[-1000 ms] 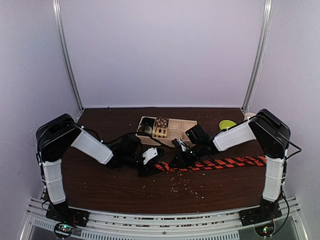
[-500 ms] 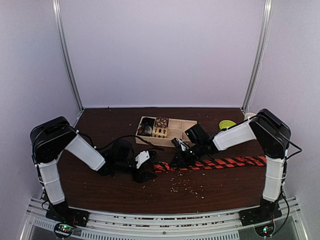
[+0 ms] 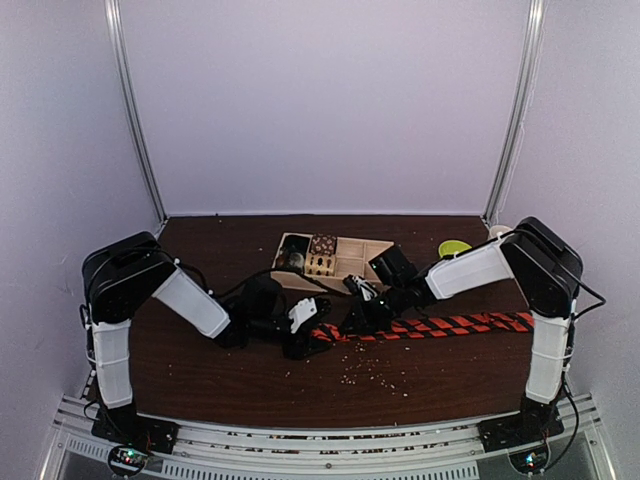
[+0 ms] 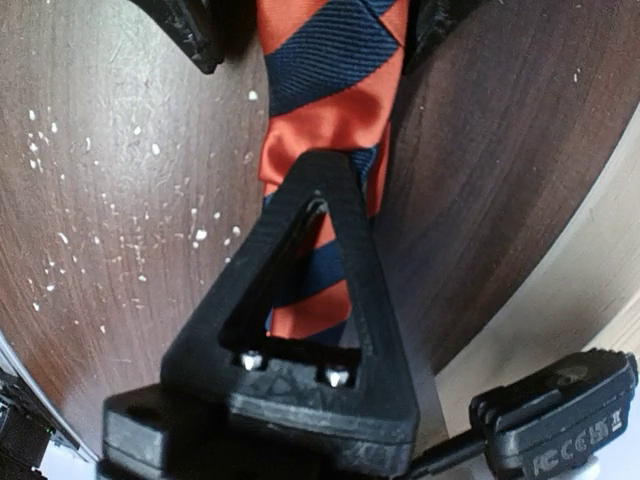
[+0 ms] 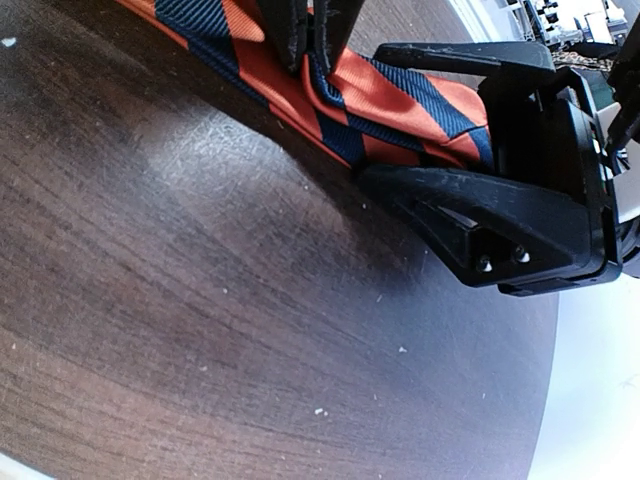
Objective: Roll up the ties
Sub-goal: Roll the tie at the center of the board.
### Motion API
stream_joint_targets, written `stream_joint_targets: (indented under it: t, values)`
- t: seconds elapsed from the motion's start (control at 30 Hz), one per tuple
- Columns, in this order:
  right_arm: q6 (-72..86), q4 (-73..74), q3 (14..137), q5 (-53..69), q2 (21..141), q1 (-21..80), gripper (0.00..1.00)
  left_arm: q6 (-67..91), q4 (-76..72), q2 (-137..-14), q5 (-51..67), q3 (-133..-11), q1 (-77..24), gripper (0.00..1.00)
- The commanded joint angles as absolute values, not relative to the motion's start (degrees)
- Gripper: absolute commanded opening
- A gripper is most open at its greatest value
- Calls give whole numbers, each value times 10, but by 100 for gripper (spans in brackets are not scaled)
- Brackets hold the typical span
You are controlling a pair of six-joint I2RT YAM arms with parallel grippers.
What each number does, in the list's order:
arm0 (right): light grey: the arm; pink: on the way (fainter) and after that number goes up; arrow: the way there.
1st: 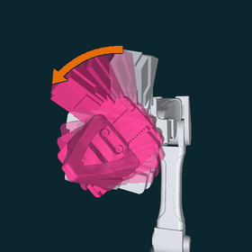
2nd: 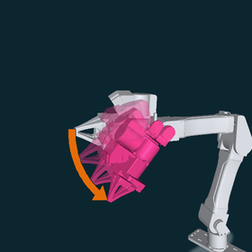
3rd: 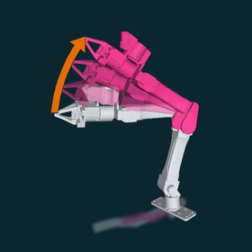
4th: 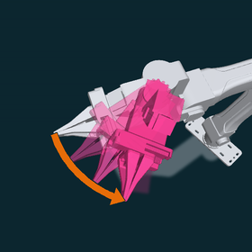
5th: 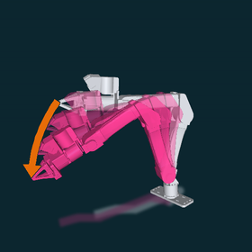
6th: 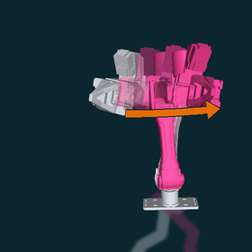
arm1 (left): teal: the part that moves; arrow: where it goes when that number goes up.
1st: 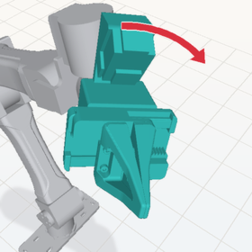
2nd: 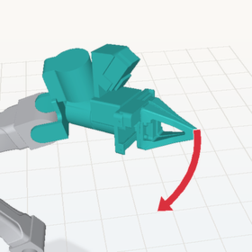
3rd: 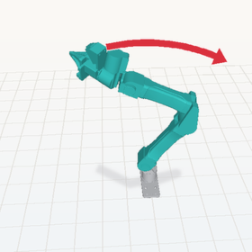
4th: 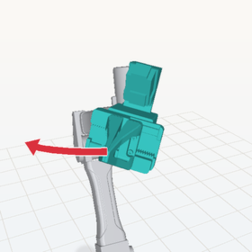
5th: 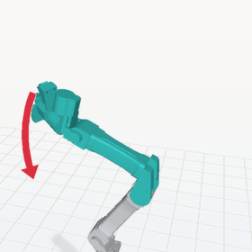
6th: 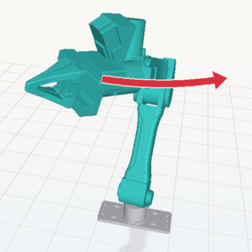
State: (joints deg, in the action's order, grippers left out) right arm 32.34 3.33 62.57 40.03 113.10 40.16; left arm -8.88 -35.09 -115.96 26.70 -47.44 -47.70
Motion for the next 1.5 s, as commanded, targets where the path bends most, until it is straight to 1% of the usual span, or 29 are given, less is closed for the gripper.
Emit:
stream_joint_targets:
  t: [0.0,0.07,0.1,0.13,0.17,0.27,0.37,0.43,0.5,0.57,0.6,0.67,0.77,0.87,0.93,1.07,1.13,1.17,1.27,1.33,1.4,1.47]
  values:
    - [323,47,645,395,1107,403,0,-91,-351,-1173,256,-486,-479,55]
    - [329,44,646,399,1107,403,7,-92,-350,-1174,251,-485,-479,43]
    - [333,42,644,401,1106,403,9,-92,-351,-1174,250,-484,-479,38]
    - [338,32,640,405,1105,402,14,-91,-349,-1174,249,-485,-479,36]
    - [345,19,633,410,1103,401,21,-91,-347,-1174,248,-486,-479,33]
    - [378,-31,606,433,1096,401,29,-88,-341,-1174,241,-491,-479,31]
    - [399,-65,590,445,1097,401,29,-84,-339,-1175,240,-492,-479,30]
    - [402,-72,589,444,1100,401,23,-83,-338,-1177,239,-492,-479,29]
    - [399,-69,594,439,1103,400,13,-81,-339,-1176,238,-492,-479,29]
    - [391,-59,601,429,1105,398,2,-80,-341,-1175,235,-490,-479,31]
    - [385,-50,605,423,1106,396,0,-79,-343,-1173,235,-489,-479,33]
    - [371,-31,619,411,1106,395,0,-76,-347,-1169,236,-483,-478,38]
    - [353,-6,629,402,1114,395,0,-63,-358,-1152,237,-472,-476,54]
    - [347,1,627,399,1128,395,0,-26,-406,-1116,241,-436,-470,65]
    - [345,1,622,395,1137,395,0,-10,-418,-1084,249,-418,-469,70]
    - [345,-4,616,390,1152,395,0,44,-439,-1032,251,-386,-469,72]
    - [344,-3,617,387,1155,395,0,73,-448,-1012,251,-377,-469,70]
    - [343,-3,616,385,1156,395,0,88,-450,-1004,258,-376,-469,67]
    - [344,-1,615,384,1155,395,0,146,-455,-998,296,-391,-475,55]
    - [344,-2,615,383,1153,395,0,182,-471,-1006,312,-398,-485,44]
    - [344,-2,615,383,1152,395,0,212,-474,-1027,325,-412,-491,37]
    - [346,-3,614,383,1153,395,0,243,-501,-1057,333,-419,-491,33]
